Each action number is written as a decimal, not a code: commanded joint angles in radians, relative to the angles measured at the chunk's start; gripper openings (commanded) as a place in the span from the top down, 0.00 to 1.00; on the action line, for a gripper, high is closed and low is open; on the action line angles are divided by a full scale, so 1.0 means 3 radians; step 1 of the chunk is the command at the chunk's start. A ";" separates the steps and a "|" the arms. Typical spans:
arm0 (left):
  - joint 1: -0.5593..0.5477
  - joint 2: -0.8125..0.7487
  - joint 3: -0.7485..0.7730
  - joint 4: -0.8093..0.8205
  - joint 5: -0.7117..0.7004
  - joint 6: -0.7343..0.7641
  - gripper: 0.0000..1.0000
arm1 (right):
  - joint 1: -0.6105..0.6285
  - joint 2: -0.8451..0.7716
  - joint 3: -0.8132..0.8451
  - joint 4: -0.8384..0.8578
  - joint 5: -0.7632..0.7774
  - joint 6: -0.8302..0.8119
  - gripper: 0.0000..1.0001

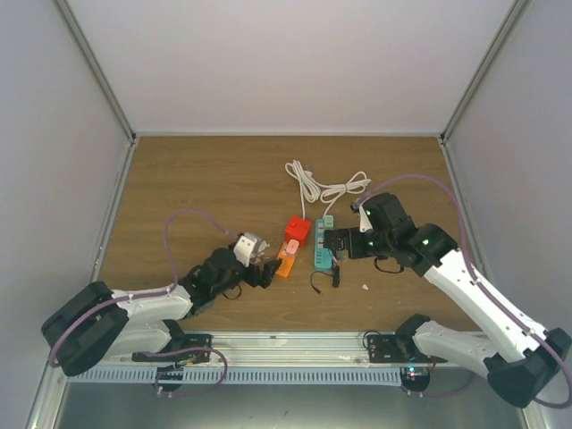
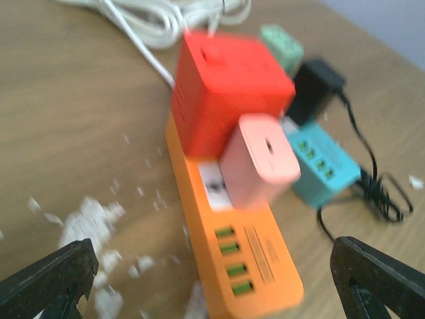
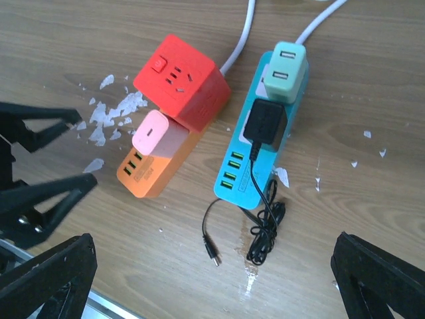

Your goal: Insert the plug

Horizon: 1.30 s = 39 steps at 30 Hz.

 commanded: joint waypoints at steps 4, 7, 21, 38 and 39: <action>-0.0679 0.0570 0.0111 -0.0160 -0.0991 -0.0326 0.01 | -0.0019 -0.0314 -0.0273 0.0056 -0.0013 -0.0014 0.00; -0.0826 0.0930 0.0265 -0.0128 -0.1087 -0.0357 0.01 | -0.0019 -0.0422 -0.0302 0.0015 0.0011 -0.0039 0.01; -0.1220 0.1780 0.0938 -0.0126 -0.1311 -0.0410 0.28 | -0.0019 -0.0693 -0.0433 -0.0045 0.0080 -0.0161 0.00; -0.1310 0.2557 0.2053 -0.0209 -0.1275 -0.0036 0.31 | -0.0020 -0.0793 -0.0434 -0.0052 0.0023 -0.0187 0.00; -0.1299 0.2599 0.2102 -0.0166 -0.1203 -0.0003 0.31 | -0.0018 -0.0799 -0.0434 -0.0054 0.0026 -0.0182 0.00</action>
